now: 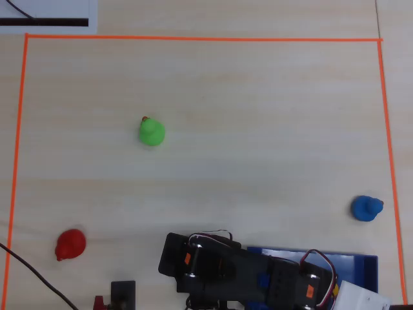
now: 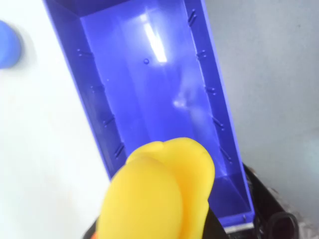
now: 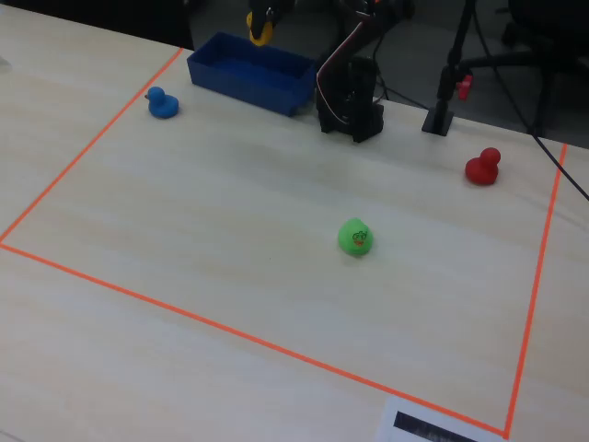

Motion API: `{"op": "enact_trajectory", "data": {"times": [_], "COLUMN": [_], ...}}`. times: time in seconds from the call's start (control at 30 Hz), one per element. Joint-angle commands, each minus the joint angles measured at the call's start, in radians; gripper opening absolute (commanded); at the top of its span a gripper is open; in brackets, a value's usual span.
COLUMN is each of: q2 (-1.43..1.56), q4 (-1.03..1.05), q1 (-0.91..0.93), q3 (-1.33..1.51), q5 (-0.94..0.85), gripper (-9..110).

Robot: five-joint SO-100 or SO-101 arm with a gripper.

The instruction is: Grasp yellow duck and put it into box.

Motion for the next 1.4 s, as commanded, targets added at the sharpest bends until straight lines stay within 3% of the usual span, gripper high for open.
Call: {"op": "enact_trajectory", "data": {"times": [0.0,0.2,0.4,0.5,0.6,0.67,0.9,1.13,1.37], "q2": [-0.005,-0.011,-0.031,-0.051,-0.060,-0.060,-0.008,0.252,0.657], "q4": [-0.023,-0.009,0.008,0.023,-0.006,-0.067,-0.195,-0.140,-0.184], "q1": [0.017,0.018,0.018,-0.002,-0.094,-0.202,-0.793,-1.410,-1.746], "q3": [-0.009,-0.020,-0.041,-0.071,-0.121,-0.156,-0.187,0.150,0.721], "q5": [-0.002,0.008,0.011,0.023,0.098,0.198,0.268,0.014,-0.187], "gripper": [15,27,29,24,8,0,0,0,0]}}
